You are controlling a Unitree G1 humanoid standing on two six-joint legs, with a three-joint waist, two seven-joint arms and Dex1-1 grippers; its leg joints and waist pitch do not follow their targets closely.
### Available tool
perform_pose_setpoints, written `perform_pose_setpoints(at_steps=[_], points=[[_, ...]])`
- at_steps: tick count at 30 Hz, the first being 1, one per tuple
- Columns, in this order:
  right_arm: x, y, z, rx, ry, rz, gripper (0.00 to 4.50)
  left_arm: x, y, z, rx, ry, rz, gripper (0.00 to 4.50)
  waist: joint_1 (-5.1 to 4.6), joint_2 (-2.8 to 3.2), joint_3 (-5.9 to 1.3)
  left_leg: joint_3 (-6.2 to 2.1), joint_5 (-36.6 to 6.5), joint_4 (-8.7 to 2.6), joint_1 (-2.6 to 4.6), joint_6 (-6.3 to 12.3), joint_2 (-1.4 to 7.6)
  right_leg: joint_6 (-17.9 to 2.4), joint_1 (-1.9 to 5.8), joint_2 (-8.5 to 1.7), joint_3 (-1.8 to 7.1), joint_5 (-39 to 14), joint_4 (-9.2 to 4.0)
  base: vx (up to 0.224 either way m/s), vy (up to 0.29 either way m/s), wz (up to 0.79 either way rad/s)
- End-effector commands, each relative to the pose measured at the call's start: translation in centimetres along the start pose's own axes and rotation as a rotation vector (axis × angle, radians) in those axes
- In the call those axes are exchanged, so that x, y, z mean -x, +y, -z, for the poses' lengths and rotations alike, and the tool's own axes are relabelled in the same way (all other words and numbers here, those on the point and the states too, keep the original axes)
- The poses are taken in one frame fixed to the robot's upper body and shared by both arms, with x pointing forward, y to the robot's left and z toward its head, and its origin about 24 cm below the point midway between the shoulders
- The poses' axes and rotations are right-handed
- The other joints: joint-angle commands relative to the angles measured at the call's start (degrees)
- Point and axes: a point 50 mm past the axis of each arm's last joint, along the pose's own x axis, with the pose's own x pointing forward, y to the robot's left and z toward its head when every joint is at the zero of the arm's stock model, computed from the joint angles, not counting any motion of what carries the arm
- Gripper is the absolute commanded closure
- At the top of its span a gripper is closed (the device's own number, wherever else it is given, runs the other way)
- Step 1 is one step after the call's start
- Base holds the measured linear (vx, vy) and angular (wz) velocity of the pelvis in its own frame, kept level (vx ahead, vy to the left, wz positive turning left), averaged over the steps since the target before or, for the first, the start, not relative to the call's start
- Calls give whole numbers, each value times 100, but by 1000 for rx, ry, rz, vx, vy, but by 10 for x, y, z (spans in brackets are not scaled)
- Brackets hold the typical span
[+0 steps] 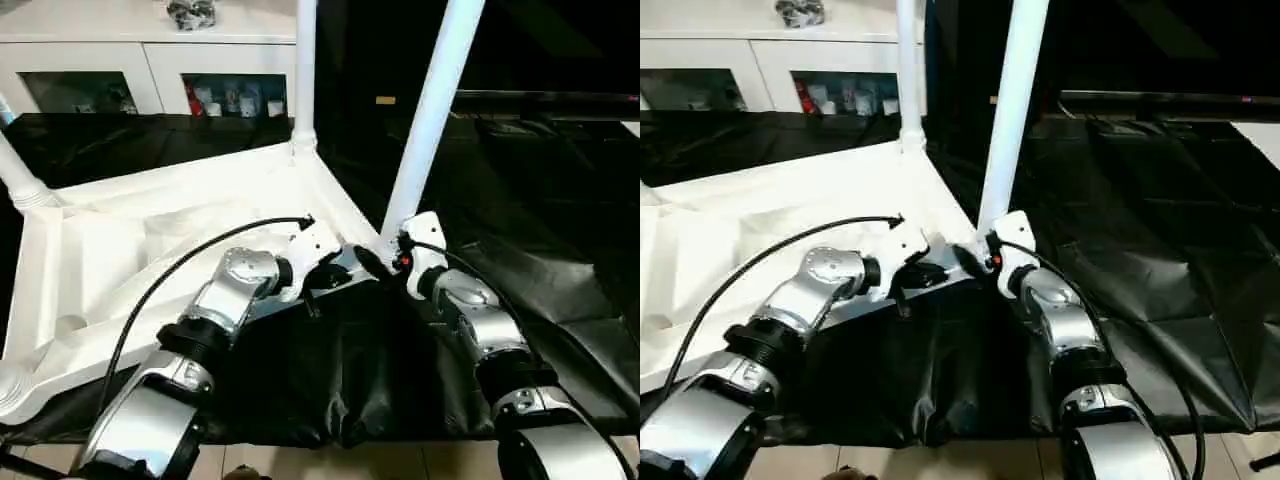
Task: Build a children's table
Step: Rotate leg to tighten
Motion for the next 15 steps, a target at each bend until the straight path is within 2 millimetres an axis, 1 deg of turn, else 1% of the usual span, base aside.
perform_pose_setpoints(at_steps=[1,2,3,4,5,6,7,8,9,10,11,13,15], points=[[-7,28,5,36,20,-221,57,-5,-11,-13,-60,-72,105,450,12,-19,-347,-167,-1289,-418,31,204,283,-1135,237,-547,314,-1283,-477,0,0,0],[-7,28,5,36,20,-223,57,-5,-11,-13,-60,-72,107,450,18,-25,-361,-155,-1186,-401,28,254,284,-1196,245,-534,313,-1050,-449,0,0,0],[-1,24,3,29,9,-276,57,0,-13,-11,-77,-77,155,450,32,-21,-380,-148,-1027,-386,27,311,292,-1292,257,-532,313,-717,-410,0,0,0],[0,24,3,27,8,-286,57,1,-14,-11,-79,-78,164,450,46,-22,-399,-138,-908,-365,21,370,292,-1342,271,-523,310,-486,-380,0,0,0],[5,22,2,25,2,-327,57,4,-14,-9,-77,-79,190,450,66,-14,-421,-124,-646,-333,-5,482,290,-1432,277,-506,304,13,-314,0,0,0],[8,20,1,28,-1,-355,57,6,-14,-8,-80,-76,203,450,77,-17,-415,-119,-523,-324,-23,593,292,-1492,270,-487,286,269,-288,0,0,0],[14,17,0,34,-2,-400,57,10,-14,-6,-83,-66,224,450,81,-18,-412,-112,-576,-314,-23,641,293,-1533,263,-497,279,278,-289,0,0,0],[17,15,0,36,-3,-423,57,12,-14,-4,-85,-59,235,450,85,-26,-408,-109,-637,-313,-20,653,288,-1537,264,-495,274,199,-301,0,0,0],[21,14,0,37,-1,-447,57,14,-13,-3,-89,-53,248,450,101,-20,-407,-111,-690,-315,-10,648,297,-1533,263,-508,275,96,-312,0,0,0],[23,12,-1,42,4,-472,57,16,-13,-2,-89,-48,261,450,113,-27,-386,-108,-809,-324,-11,615,301,-1505,249,-505,276,-159,-338,0,0,0],[27,12,0,51,13,-505,57,19,-13,0,-91,-41,273,450,126,-26,-380,-115,-896,-335,0,553,313,-1458,242,-511,277,-398,-357,0,0,0],[33,10,2,93,41,-553,80,24,-11,2,-99,-32,288,450,149,-30,-365,-122,-1016,-353,10,437,324,-1378,233,-520,281,-769,-387,0,0,0],[37,10,4,109,63,-588,87,28,-11,4,-104,-23,301,450,155,-37,-362,-117,-1058,-356,22,400,321,-1341,219,-519,289,-880,-400,0,0,0]])
